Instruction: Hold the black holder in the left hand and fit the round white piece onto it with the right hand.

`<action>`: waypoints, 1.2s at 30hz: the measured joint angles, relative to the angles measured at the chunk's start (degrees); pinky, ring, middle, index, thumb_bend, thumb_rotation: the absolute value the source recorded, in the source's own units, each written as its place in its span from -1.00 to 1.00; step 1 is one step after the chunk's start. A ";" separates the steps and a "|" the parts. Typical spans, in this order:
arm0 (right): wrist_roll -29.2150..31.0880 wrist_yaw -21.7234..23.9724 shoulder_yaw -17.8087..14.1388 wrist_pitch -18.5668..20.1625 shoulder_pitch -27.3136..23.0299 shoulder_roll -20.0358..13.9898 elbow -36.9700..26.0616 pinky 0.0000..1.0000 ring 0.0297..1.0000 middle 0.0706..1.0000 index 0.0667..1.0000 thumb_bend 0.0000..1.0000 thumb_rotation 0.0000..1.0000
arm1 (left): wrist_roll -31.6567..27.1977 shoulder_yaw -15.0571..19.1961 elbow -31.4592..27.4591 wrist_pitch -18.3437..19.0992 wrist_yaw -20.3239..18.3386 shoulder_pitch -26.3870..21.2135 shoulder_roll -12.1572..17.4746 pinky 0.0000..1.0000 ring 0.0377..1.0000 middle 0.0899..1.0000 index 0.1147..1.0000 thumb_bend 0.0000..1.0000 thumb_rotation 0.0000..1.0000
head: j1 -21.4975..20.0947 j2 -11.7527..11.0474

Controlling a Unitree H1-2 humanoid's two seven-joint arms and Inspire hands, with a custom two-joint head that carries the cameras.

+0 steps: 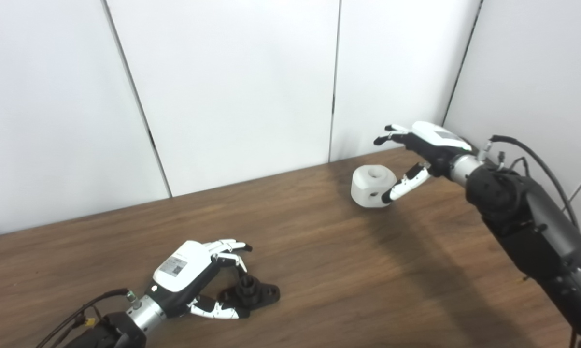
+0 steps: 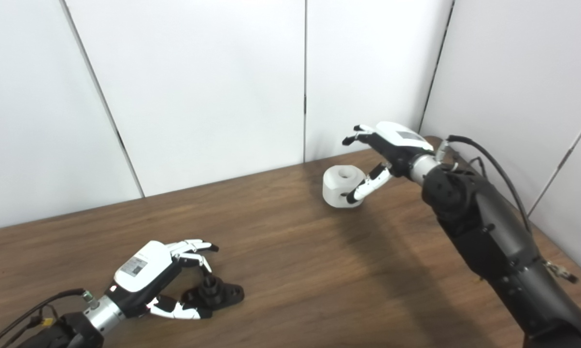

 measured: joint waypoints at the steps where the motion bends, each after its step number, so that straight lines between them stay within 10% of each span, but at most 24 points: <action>1: -0.16 0.28 0.66 0.17 -0.36 0.00 0.43 0.71 0.93 0.96 0.72 0.95 -0.43 | 0.00 -0.22 0.09 0.00 0.47 0.01 0.01 0.44 0.69 0.64 -0.16 0.04 -0.84 | -0.17 -0.26; 36: -2.36 -1.93 4.27 0.07 -4.23 1.03 11.10 0.70 0.87 0.89 0.72 0.87 -0.49 | -0.32 -0.17 0.07 -0.01 1.02 0.13 0.14 0.50 0.73 0.67 -0.15 0.04 -0.84 | -0.26 -0.97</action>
